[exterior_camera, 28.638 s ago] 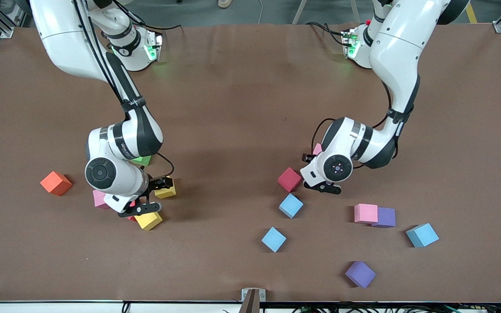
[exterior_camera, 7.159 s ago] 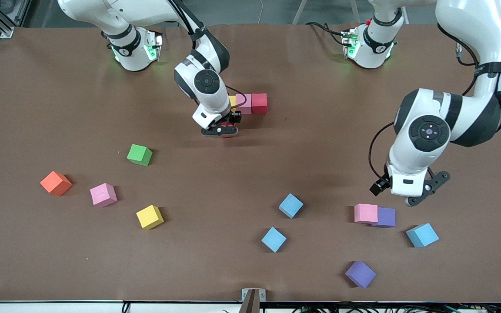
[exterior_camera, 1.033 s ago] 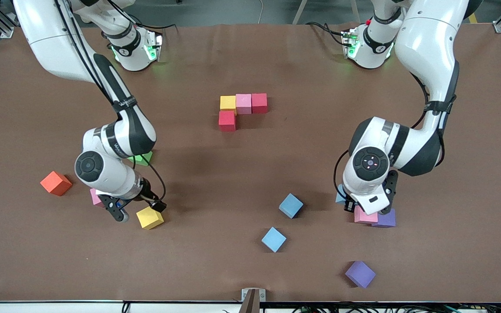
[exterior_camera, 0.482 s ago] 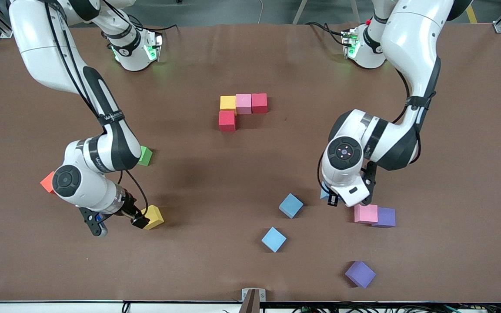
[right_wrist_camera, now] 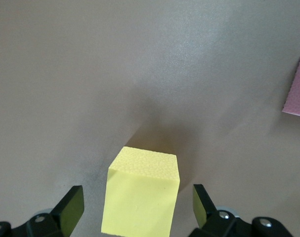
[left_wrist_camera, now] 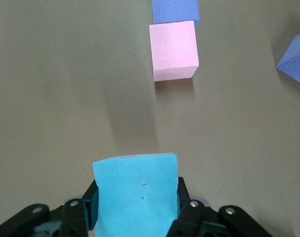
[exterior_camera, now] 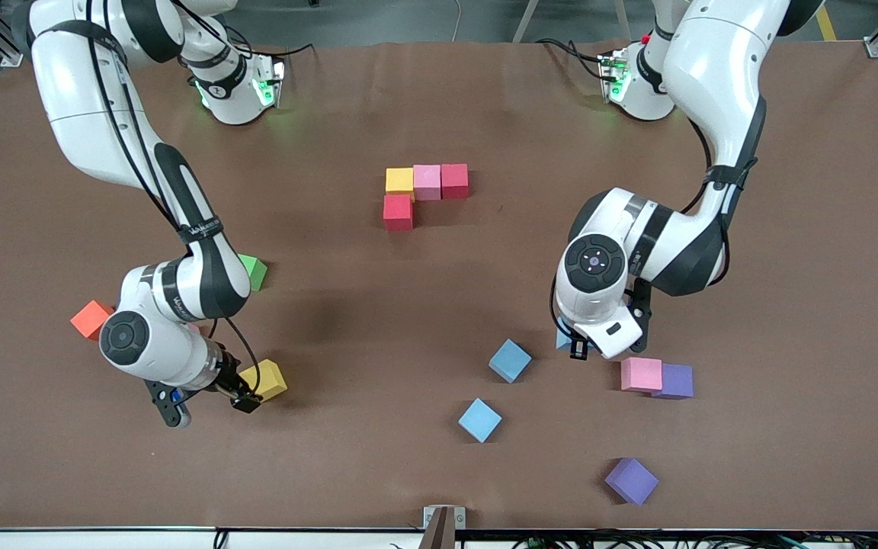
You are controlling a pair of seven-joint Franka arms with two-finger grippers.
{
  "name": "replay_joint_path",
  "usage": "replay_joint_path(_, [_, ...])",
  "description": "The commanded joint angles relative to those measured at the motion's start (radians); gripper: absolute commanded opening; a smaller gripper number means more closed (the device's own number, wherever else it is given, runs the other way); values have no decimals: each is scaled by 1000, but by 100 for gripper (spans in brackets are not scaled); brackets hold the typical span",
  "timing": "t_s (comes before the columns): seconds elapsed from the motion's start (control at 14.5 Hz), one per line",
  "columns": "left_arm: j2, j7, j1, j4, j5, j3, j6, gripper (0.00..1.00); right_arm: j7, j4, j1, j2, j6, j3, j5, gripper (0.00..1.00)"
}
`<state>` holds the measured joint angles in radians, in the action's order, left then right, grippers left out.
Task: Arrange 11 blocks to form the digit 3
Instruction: 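Grasp the yellow cube with the right gripper and lift it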
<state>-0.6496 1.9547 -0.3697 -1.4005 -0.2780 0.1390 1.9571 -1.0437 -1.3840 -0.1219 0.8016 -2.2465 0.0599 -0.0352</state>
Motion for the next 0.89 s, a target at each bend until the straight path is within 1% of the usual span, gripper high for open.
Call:
replay_joint_path(0.0, [11,12,-3,0,-13,-3,-21,23,-13,54,5,39,10,6,-3,97])
replay_joint_path(0.48, [15,13,-2,2,-7,-3,-21,23,-12,49,-19,48,25,-2,3,95])
replay_joint_path(0.55, [15,13,0,2,-9,-3,-21,23,-10,48,-22,48,25,-3,6,92])
replay_joint_path(0.76, [15,13,5,3,-7,-3,-20,23,-4,46,-27,48,25,-5,8,74])
replay_joint_path(0.83, [15,12,9,3,-9,-4,-20,23,-4,46,-30,48,25,-3,6,70])
